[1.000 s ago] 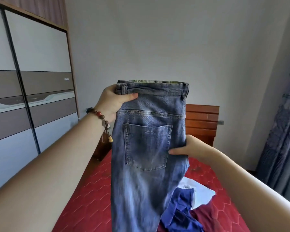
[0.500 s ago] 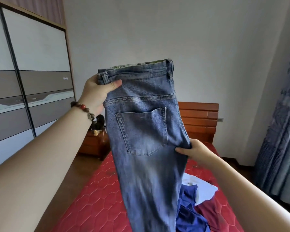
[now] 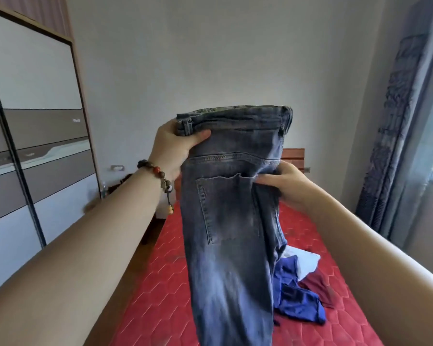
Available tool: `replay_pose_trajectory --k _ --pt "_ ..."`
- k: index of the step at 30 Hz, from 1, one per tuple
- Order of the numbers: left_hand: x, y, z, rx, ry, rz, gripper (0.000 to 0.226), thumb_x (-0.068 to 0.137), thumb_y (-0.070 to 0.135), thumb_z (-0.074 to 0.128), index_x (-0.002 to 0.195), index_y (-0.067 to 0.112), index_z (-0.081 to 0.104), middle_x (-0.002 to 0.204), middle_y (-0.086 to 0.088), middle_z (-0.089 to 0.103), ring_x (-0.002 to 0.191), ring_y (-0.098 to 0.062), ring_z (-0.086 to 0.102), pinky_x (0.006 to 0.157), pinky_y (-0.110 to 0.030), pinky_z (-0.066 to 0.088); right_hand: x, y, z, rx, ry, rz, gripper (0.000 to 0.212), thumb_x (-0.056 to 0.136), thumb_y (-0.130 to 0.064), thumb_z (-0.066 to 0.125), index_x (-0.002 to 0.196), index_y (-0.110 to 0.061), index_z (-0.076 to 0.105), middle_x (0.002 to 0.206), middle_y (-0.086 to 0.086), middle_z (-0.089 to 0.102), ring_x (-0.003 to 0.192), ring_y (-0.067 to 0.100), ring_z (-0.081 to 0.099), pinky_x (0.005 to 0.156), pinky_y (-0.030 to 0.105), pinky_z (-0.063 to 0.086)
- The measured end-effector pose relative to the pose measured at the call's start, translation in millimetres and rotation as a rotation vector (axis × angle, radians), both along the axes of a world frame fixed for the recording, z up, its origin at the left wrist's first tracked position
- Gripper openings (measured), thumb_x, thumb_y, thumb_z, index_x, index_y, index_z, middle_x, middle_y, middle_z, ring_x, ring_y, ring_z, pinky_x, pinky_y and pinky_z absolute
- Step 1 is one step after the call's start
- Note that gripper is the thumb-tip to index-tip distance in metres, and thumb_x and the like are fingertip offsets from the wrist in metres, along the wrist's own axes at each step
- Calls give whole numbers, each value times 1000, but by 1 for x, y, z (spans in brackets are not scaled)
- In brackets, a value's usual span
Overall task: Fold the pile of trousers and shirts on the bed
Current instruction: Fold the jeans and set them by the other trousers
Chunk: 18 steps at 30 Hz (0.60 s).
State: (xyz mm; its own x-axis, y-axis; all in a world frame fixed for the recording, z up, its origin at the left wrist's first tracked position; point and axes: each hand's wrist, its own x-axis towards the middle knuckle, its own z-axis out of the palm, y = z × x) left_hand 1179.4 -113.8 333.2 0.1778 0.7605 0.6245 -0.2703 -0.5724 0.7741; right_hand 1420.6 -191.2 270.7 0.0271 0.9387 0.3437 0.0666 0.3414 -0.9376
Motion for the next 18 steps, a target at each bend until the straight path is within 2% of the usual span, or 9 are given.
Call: replay_pose_trajectory --k 5,8,10,12,15,18 --pt "-53 -16 4 33 54 114 38 49 40 87 84 29 76 96 0 75 94 -21 71 87 -43 56 -41 -34 10 54 24 -114 24 80 6 67 102 -4 69 103 13 73 95 28 70 79 35 57" --pt "-76 -35 6 108 76 144 37 50 43 86 84 30 75 94 2 75 92 -17 71 86 -40 57 -57 -57 17 16 -33 -62 29 81 6 66 107 -6 66 106 10 72 98 26 69 82 37 54" --pt "-87 -48 8 108 54 163 37 52 41 87 84 29 75 93 3 75 91 -17 71 84 -39 57 -72 -73 26 -24 35 58 39 76 -6 74 113 -9 63 110 11 71 99 27 69 80 38 56" --pt "-98 -64 8 119 63 166 26 60 32 88 82 31 75 91 5 76 89 -14 71 85 -38 58 -94 -88 34 0 74 32 53 70 -20 82 117 -10 61 112 12 70 99 28 69 78 39 58" --pt "-113 -92 8 167 119 235 21 69 26 86 86 26 72 89 7 74 87 -12 70 84 -30 57 -122 -112 38 155 -21 -246 32 76 -22 81 105 -15 70 100 5 75 91 22 72 81 40 59" --pt "-136 -124 5 373 218 449 30 74 39 80 92 20 65 85 15 65 82 1 63 74 -10 46 -138 -144 32 263 -40 -267 23 76 -30 79 97 -21 74 97 0 75 90 19 72 76 32 58"
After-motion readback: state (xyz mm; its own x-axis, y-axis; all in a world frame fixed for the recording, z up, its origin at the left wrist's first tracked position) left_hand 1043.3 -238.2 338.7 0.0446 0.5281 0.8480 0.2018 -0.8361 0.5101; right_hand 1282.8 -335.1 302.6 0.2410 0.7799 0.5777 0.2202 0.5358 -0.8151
